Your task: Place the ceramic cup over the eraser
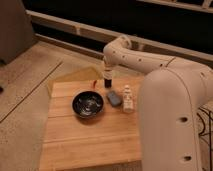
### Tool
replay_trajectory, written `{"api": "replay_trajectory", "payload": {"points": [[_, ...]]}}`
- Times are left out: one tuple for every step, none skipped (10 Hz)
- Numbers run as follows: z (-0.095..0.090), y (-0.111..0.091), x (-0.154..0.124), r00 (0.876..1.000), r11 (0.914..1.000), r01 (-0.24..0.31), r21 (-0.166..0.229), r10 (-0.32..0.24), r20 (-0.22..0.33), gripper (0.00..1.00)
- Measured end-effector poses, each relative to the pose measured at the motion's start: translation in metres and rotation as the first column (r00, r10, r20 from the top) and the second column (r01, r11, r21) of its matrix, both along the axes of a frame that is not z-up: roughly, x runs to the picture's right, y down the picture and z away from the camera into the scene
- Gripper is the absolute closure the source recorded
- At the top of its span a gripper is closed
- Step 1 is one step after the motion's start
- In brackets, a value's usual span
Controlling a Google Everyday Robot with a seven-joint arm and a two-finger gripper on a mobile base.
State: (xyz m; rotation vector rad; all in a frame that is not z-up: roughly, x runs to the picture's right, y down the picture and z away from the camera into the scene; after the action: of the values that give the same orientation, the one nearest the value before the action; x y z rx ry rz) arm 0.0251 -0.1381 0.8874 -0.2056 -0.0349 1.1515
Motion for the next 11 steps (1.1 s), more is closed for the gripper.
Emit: {"api": "replay_trajectory", "payload": {"points": [[0.003, 0.002, 0.0, 1.0, 1.0, 0.0, -0.007, 0.0, 0.0, 1.0], [0.007, 0.004, 0.0, 1.0, 0.9999, 0.001, -0.016, -0.001, -0.003, 1.0], [0.01, 0.005, 0.002, 1.0, 0.9998, 0.003, -0.019, -0.003, -0.008, 1.0], [0.016, 0.006, 0.004, 1.0, 0.9997, 0.007, -0.024, -0.007, -0.015, 1.0], [0.02, 0.007, 0.006, 1.0, 0.9996, 0.009, -0.027, -0.009, -0.016, 1.0], [0.027, 0.011, 0.007, 1.0, 0.9993, 0.011, -0.035, -0.012, -0.015, 1.0], [0.034, 0.014, 0.007, 1.0, 0.999, 0.015, -0.042, -0.015, -0.012, 1.0], [0.042, 0.017, 0.007, 1.0, 0.9988, 0.021, -0.044, -0.021, -0.005, 1.0], [0.051, 0.02, 0.005, 1.0, 0.9989, 0.023, -0.041, -0.023, 0.011, 1.0], [0.06, 0.024, 0.004, 0.999, 0.9989, 0.024, -0.041, -0.023, 0.03, 1.0], [0.068, 0.029, 0.003, 0.999, 0.9987, 0.022, -0.046, -0.02, 0.045, 1.0]]}}
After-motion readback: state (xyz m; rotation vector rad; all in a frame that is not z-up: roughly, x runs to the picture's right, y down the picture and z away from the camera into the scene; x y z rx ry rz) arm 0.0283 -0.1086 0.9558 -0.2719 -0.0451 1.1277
